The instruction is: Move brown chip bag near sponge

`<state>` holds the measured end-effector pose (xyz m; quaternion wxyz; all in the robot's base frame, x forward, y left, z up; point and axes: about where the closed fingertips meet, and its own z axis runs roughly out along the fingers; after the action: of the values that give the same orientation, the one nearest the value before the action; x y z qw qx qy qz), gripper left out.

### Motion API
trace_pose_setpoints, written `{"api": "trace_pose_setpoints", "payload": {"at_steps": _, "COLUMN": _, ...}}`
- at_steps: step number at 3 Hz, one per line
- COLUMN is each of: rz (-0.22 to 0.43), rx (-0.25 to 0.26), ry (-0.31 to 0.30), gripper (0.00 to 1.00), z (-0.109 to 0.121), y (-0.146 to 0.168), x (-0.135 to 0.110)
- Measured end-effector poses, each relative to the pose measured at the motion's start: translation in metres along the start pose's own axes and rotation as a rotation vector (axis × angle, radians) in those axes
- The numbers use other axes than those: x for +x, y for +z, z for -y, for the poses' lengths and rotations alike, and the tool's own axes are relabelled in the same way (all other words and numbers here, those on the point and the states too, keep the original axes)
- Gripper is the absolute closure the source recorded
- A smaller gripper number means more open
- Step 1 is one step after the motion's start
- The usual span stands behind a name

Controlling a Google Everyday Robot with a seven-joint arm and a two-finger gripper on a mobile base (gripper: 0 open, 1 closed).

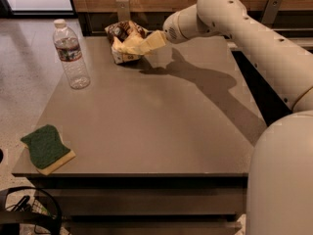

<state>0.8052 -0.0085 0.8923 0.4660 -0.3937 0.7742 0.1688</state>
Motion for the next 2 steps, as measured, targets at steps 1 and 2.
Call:
{"api": "trace_pose_setpoints", "payload": {"at_steps": 1, "rz": -0.140, "rx": 0.054, "ry": -0.003, "gripper": 0.00, "z": 0.010, "y": -0.042, "x": 0.019}}
{"api": "trace_pose_setpoints", "payload": {"at_steps": 2, "rz": -0.188, "rx": 0.057, "ry": -0.034, "gripper": 0.00, "z": 0.015, "y": -0.057, "x": 0.014}}
